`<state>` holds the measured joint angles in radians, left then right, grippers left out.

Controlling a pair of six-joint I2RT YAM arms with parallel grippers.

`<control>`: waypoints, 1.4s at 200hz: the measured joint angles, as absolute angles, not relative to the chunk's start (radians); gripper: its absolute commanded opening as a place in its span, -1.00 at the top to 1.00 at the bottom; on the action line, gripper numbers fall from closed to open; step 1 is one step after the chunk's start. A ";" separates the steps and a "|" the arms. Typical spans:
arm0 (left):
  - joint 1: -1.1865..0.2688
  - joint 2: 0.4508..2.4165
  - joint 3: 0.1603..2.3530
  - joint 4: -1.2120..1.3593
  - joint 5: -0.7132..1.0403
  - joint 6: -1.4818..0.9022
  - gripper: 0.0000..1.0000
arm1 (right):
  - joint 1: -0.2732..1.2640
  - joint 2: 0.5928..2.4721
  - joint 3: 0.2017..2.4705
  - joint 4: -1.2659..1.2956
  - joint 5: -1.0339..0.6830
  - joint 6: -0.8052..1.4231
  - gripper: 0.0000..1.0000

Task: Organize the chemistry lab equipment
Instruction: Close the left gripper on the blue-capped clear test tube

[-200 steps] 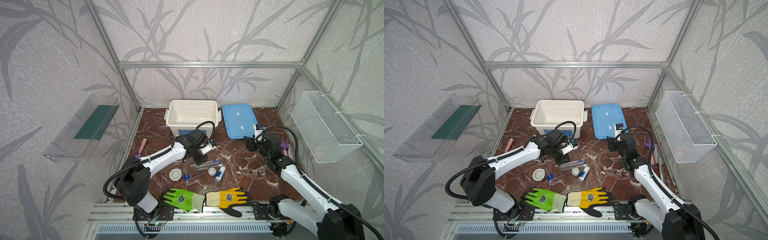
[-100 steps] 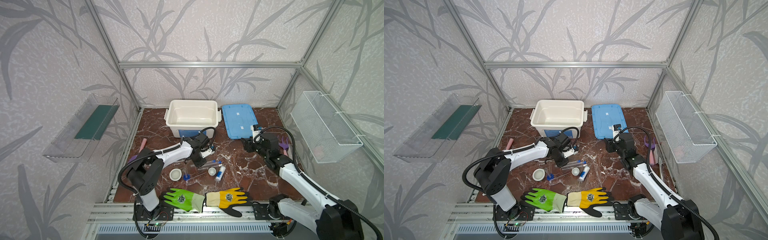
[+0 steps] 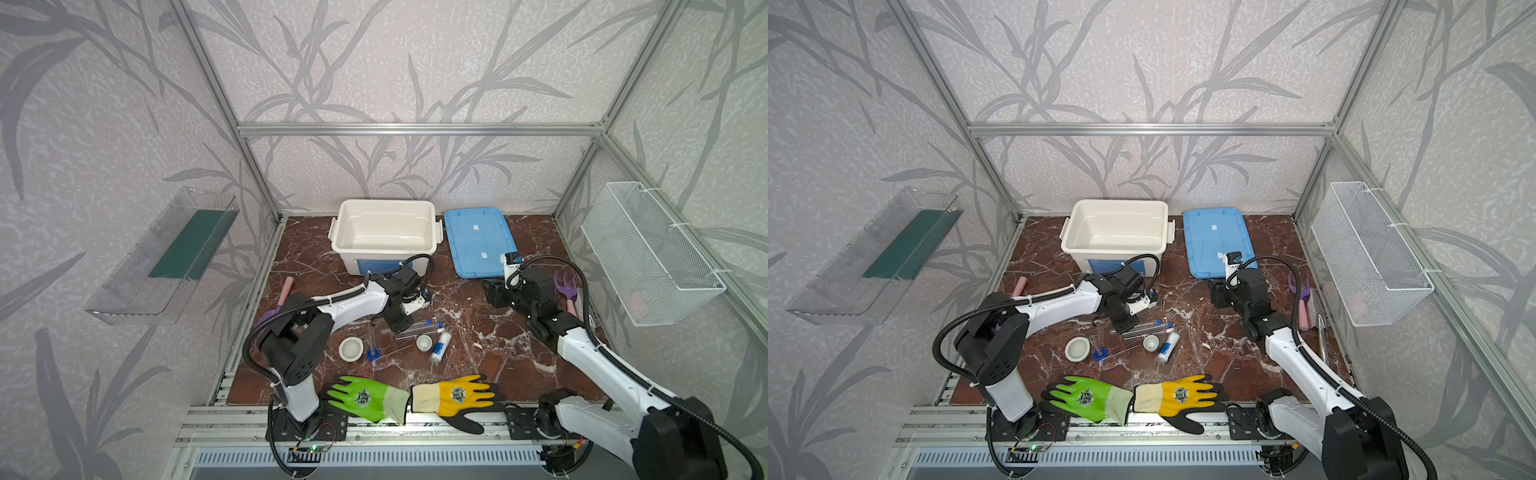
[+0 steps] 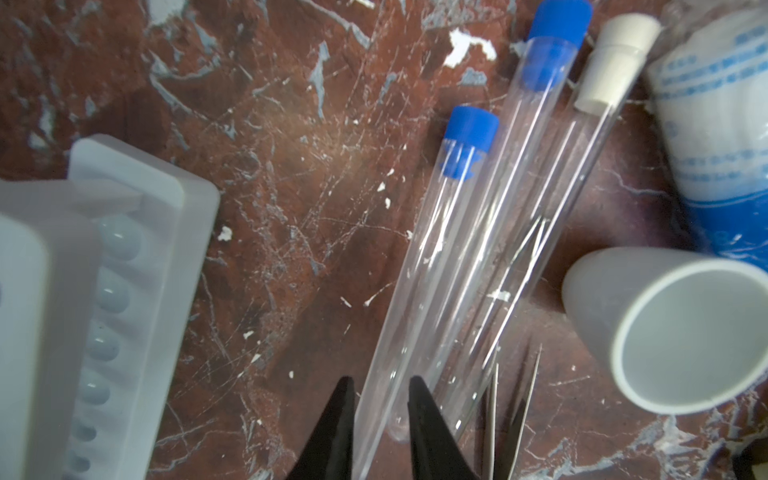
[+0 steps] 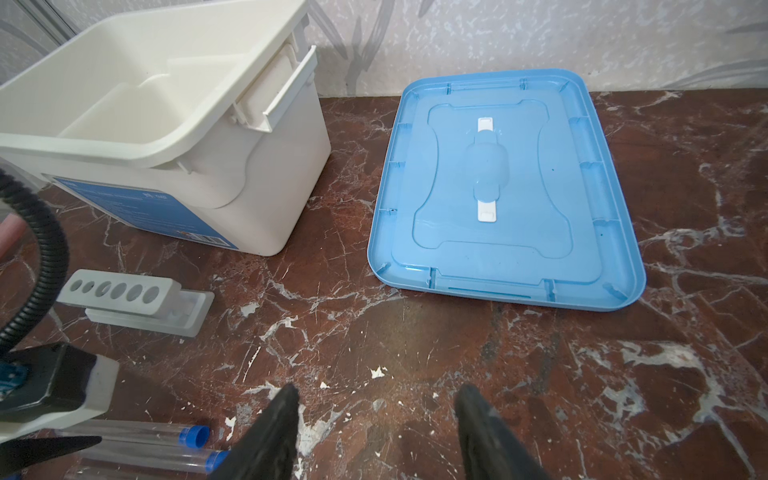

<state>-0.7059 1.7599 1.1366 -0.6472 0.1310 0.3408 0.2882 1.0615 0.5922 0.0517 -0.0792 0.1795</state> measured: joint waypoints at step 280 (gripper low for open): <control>-0.706 1.857 1.174 -0.635 0.103 0.348 0.67 | 0.288 1.082 0.574 0.088 -0.069 0.213 -0.24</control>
<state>-0.7063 1.8568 1.1744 -0.6353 0.1032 0.3485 0.2882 1.0824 0.5735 0.0875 -0.0692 0.2131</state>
